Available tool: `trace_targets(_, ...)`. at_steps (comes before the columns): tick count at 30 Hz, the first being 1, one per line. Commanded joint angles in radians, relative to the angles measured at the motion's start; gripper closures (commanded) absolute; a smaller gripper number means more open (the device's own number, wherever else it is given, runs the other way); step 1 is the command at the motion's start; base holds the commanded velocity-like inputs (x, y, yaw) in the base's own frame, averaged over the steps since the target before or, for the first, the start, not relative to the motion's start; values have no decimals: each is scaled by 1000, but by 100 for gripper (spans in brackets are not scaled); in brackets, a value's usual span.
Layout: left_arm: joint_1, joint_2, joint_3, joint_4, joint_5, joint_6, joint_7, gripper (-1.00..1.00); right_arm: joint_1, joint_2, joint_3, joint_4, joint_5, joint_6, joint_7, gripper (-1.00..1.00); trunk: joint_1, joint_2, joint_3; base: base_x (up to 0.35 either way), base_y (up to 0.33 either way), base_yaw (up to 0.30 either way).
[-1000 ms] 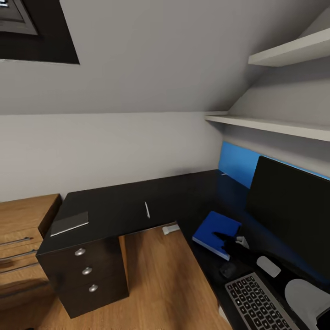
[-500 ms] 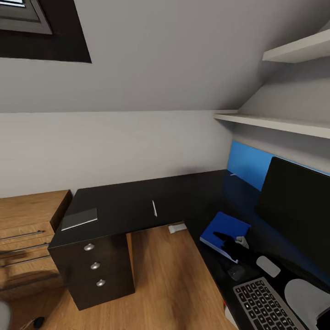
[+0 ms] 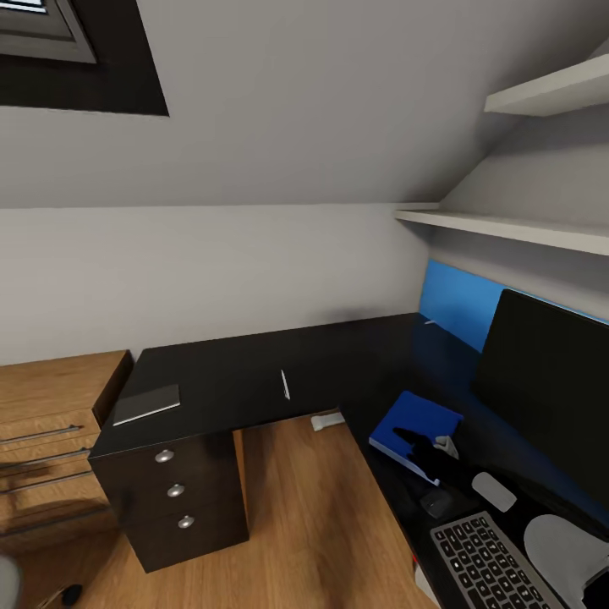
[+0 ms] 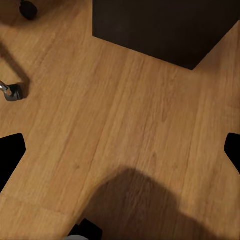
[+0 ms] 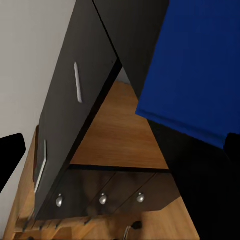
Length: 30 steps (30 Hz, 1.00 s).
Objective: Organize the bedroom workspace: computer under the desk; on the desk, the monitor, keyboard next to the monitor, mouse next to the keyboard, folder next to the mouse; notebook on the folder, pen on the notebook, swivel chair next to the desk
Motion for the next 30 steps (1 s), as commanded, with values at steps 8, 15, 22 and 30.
trace_targets(8, 0, 1, -6, 0, 11, -3, -4, -100, -1, 6, 8, 1, -6, -16, -1, -100, 0, -1, -1, 0, 0, 0)
trace_targets(15, 0, 1, -6, 0, 11, -3, -4, -100, -1, 27, 11, 1, -2, -95, -7, -100, 0, -1, -1, 0, 0, 0)
trace_targets(22, 0, 1, -6, 0, 10, -3, -4, -100, -1, 42, 17, -1, 8, -130, -11, -100, 0, -1, -1, 0, 0, 0)
trace_targets(30, 0, 1, -6, 0, 10, -3, -4, -100, -1, 73, 20, -1, 18, -140, -25, -100, 0, -1, -1, 0, 0, 50)
